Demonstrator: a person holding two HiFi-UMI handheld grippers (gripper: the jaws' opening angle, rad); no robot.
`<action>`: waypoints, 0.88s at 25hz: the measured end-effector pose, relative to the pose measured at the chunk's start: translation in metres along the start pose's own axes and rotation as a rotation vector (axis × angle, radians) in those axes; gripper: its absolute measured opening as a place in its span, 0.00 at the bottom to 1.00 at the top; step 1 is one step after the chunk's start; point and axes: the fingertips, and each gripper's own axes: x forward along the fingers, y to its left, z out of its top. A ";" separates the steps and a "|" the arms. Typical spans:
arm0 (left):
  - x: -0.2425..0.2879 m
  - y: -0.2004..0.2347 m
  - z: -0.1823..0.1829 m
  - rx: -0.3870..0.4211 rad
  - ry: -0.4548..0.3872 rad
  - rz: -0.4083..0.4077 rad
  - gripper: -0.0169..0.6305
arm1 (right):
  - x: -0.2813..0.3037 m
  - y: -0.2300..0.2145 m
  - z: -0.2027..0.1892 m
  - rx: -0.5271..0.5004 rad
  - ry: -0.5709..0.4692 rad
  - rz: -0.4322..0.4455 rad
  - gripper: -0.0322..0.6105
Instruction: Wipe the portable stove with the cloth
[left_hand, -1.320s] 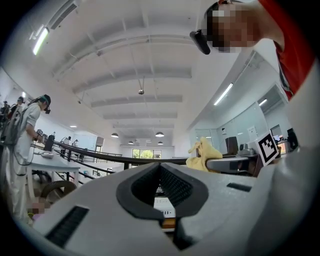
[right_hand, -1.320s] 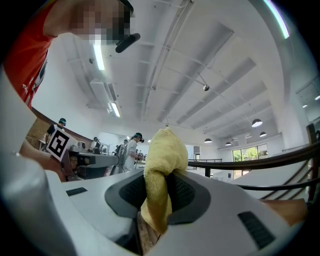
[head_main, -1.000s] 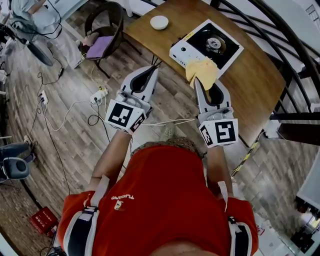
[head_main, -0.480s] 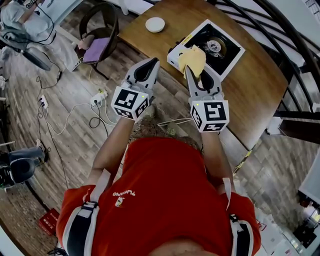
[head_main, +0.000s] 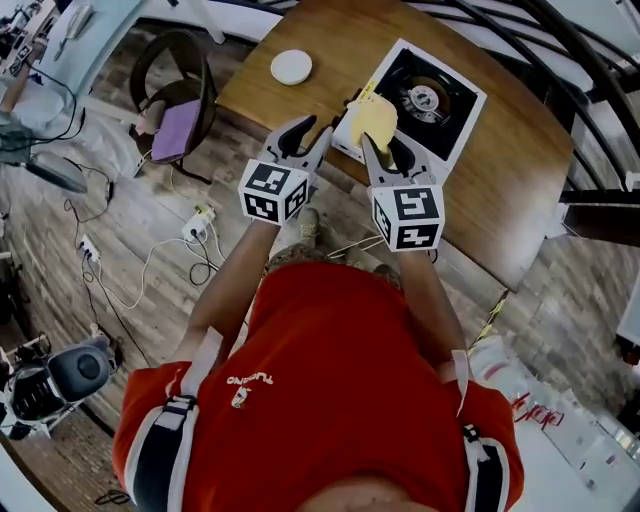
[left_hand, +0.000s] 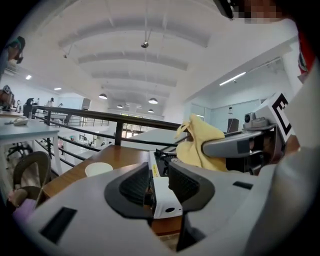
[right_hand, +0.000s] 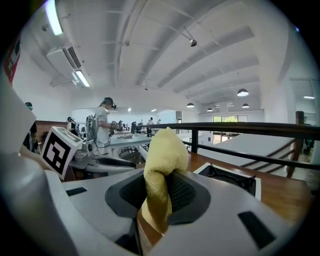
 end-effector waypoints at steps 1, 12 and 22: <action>0.008 0.004 -0.003 -0.005 0.023 -0.014 0.21 | 0.007 -0.003 -0.002 0.010 0.021 -0.009 0.22; 0.060 0.029 -0.048 0.006 0.244 -0.194 0.28 | 0.069 -0.013 -0.044 0.095 0.246 -0.137 0.22; 0.073 0.012 -0.071 0.041 0.352 -0.340 0.29 | 0.082 -0.015 -0.064 0.079 0.359 -0.227 0.22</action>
